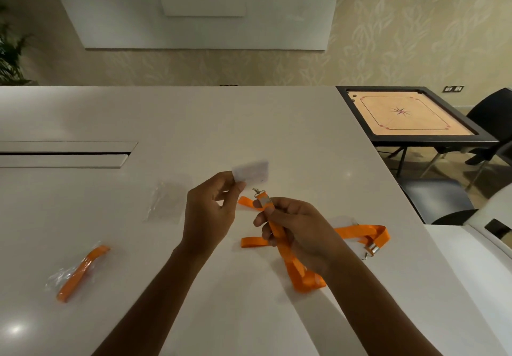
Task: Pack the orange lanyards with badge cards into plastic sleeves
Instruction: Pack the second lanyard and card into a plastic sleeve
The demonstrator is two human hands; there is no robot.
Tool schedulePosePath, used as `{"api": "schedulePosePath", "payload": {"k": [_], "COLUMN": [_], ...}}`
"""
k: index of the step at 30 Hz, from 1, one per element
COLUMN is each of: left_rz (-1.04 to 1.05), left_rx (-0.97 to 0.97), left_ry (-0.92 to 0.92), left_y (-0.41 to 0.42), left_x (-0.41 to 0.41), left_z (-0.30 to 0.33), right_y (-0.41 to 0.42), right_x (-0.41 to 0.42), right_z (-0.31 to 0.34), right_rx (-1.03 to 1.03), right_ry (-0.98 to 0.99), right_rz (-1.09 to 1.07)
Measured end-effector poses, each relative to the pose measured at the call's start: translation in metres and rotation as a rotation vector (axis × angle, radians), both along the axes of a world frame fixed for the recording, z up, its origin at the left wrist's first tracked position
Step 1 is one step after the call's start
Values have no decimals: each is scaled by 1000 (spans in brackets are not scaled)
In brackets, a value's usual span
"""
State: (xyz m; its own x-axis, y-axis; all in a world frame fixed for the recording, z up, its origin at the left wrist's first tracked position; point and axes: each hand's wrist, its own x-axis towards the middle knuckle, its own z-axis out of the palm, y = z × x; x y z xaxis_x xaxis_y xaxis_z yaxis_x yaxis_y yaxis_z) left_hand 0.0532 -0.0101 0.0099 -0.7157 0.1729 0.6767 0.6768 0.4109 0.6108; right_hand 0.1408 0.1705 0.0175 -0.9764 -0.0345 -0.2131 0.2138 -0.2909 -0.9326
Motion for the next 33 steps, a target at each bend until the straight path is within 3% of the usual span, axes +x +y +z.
{"api": "schedulePosePath", "payload": {"k": [8,17,23,26,29,33], "left_rz": [-29,-57,-103,-83,-16,-110], "left_rx": [-193,-360,-341,-256,-54,383], "left_ry": [274,440,454,380,196,-420], "left_y": [-18,-27,-26,-24,-13,-4], "left_x": [-4,-6,-8,-7,-2,13], "left_z": [-11,-20,-19,-15,-10,-5], "right_y": [-10,-16,-20,-20,-20,-24], "right_x": [-2,0,1,1,0,-2], "right_z": [12,15,14,10,5,2], "right_rx": [82,-48,-28,6,36,83], "right_ry": [16,46,16,29,42,66], "right_rz": [17,43,-25,-39,-45,-47]}}
